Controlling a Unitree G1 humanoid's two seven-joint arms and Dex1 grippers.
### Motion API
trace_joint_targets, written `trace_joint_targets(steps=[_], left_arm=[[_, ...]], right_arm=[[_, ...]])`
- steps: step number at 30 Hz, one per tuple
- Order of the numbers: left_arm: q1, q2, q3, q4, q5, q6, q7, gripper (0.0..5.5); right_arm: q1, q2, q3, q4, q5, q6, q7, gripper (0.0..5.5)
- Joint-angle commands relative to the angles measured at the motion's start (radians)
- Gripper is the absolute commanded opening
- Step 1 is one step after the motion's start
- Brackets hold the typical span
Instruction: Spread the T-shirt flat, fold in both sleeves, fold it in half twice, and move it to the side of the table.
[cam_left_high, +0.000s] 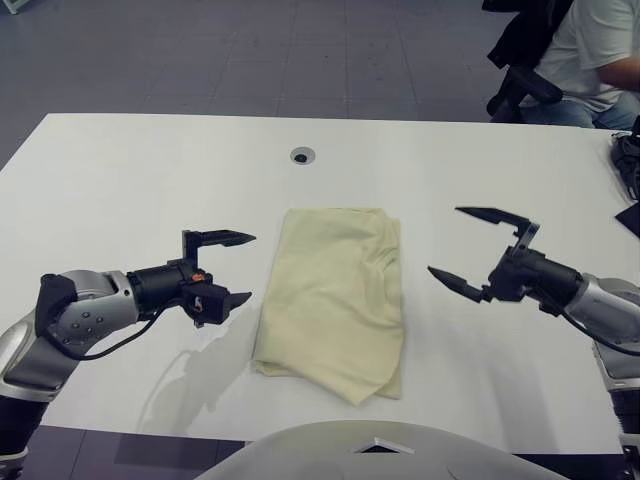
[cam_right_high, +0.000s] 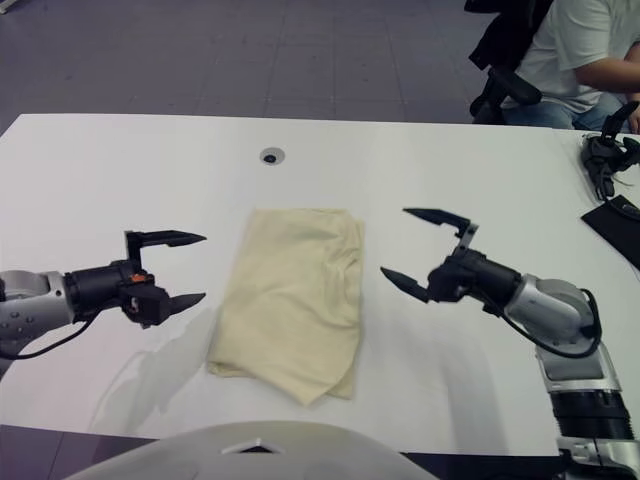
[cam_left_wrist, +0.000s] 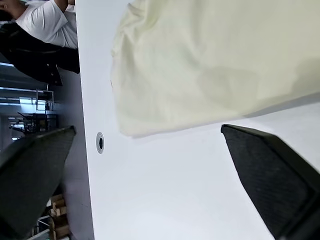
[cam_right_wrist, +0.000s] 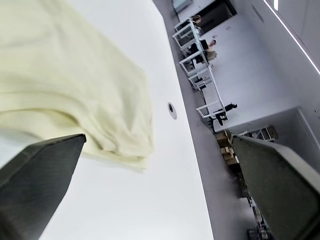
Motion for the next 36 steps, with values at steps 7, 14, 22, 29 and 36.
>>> trace_joint_targets(steps=[7, 14, 22, 29, 36], left_arm=[[0.098, -0.008, -0.029, 0.206, 0.203, -0.400, 0.110, 5.38], [0.070, -0.039, -0.116, 0.193, 0.245, -0.389, 0.117, 4.38], [0.046, -0.012, -0.167, 0.199, 0.198, -0.407, 0.111, 2.90], [0.047, -0.022, -0.217, 0.200, 0.195, -0.388, 0.114, 1.66], [0.084, -0.018, -0.226, 0.188, 0.177, -0.363, 0.122, 0.49]], right_arm=[[0.109, -0.108, 0.127, 0.103, -0.176, -0.397, -0.041, 5.40], [0.079, -0.088, 0.214, 0.059, -0.270, -0.379, -0.076, 4.44], [0.074, -0.042, 0.314, -0.004, -0.347, -0.282, -0.108, 3.01], [0.087, -0.054, 0.357, -0.012, -0.361, -0.231, -0.138, 1.80], [0.090, -0.080, 0.391, -0.021, -0.311, -0.182, -0.137, 0.67]])
